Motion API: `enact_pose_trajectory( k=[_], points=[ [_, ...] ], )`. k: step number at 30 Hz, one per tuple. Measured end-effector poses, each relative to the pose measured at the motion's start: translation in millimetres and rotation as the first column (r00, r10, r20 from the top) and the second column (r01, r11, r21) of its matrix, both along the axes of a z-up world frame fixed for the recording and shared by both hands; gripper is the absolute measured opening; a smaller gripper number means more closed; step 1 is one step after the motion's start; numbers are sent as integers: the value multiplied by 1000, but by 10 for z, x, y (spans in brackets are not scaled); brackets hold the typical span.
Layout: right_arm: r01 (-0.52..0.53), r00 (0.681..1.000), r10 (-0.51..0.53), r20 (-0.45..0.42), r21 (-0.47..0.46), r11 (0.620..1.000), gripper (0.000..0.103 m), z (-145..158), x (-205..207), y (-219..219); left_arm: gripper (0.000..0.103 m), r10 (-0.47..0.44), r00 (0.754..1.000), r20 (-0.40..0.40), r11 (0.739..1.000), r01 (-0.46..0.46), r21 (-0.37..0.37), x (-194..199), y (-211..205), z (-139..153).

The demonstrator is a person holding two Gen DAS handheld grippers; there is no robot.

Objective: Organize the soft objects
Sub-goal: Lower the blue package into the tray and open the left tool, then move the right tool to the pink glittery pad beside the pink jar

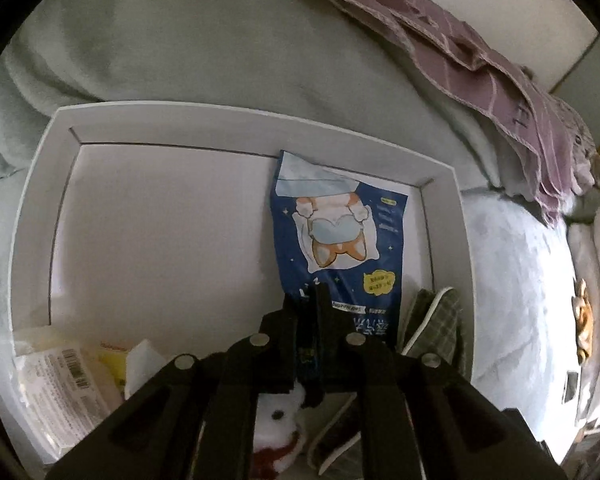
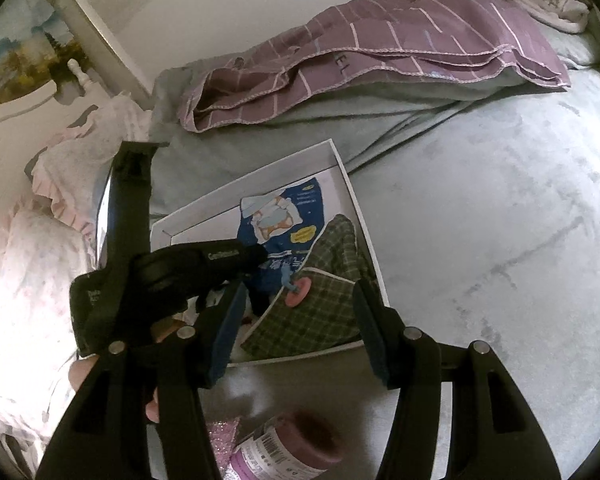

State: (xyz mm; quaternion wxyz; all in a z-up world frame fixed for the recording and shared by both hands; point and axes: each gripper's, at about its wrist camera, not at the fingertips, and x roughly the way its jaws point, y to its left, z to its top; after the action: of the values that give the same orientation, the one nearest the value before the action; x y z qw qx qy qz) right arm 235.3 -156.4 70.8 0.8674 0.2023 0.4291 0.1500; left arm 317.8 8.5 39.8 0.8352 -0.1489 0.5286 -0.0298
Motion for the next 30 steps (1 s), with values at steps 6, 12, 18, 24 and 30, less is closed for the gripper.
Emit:
enact_pose_trajectory(
  k=[6, 12, 18, 24, 30],
  points=[
    [-70, 996, 71, -59, 5, 998, 57, -48, 15, 89, 42, -61, 996, 64, 996, 57, 66, -176, -54, 167],
    [-118, 989, 110, -98, -79, 990, 57, -35, -20, 205, 53, -64, 988, 139, 998, 62, 19, -503, 32, 362],
    [-155, 984, 142, -111, -123, 980, 57, 7, -49, 255, 53, -43, 989, 142, 999, 44, -5, -685, 186, 401],
    [-159, 981, 139, -132, -158, 975, 57, 37, -92, 246, 53, 37, 988, 150, 999, -34, -19, -1019, 445, 456],
    [-201, 970, 172, -171, -175, 964, 57, 59, -146, 324, 53, -3, 995, 96, 999, -2, 52, -1352, 499, 428]
  ],
)
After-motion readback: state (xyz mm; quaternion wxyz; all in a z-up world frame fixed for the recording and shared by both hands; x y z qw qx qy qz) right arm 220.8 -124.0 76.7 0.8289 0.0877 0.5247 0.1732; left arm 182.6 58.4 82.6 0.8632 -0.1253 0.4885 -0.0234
